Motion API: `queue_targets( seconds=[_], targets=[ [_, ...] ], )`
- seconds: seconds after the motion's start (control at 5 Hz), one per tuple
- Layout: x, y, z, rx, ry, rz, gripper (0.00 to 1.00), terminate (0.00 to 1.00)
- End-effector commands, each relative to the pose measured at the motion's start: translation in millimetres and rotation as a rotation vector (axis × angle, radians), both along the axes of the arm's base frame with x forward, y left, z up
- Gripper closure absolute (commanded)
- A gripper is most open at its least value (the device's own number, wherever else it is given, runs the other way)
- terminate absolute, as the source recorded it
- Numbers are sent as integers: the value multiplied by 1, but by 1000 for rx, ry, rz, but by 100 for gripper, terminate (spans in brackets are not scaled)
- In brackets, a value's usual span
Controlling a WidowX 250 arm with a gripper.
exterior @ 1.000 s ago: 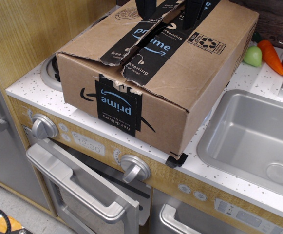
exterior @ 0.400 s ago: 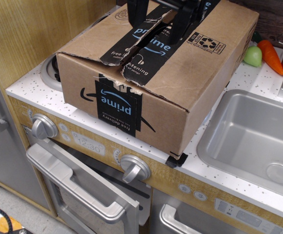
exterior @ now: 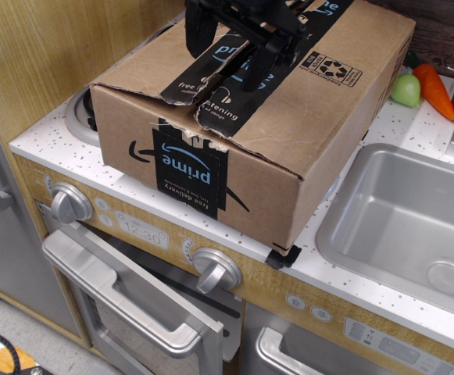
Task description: Open large4fbox flaps
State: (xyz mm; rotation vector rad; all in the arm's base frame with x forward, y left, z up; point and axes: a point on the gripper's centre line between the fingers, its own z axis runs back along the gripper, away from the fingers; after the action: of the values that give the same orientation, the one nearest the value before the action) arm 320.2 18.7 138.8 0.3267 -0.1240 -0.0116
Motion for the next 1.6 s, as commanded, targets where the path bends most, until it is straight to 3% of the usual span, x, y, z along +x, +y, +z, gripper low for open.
queue_targets(
  seconds=[0.0, 0.4, 0.8, 1.4],
  targets=[
    [2, 6, -1, 67, -85, -44, 0, 0],
    [-1, 21, -4, 178, -106, -90, 0, 0],
    [1, 48, -2, 195, -101, -139, 0, 0],
    [18, 86, 53, 289, 12, -260, 0, 0]
  ],
)
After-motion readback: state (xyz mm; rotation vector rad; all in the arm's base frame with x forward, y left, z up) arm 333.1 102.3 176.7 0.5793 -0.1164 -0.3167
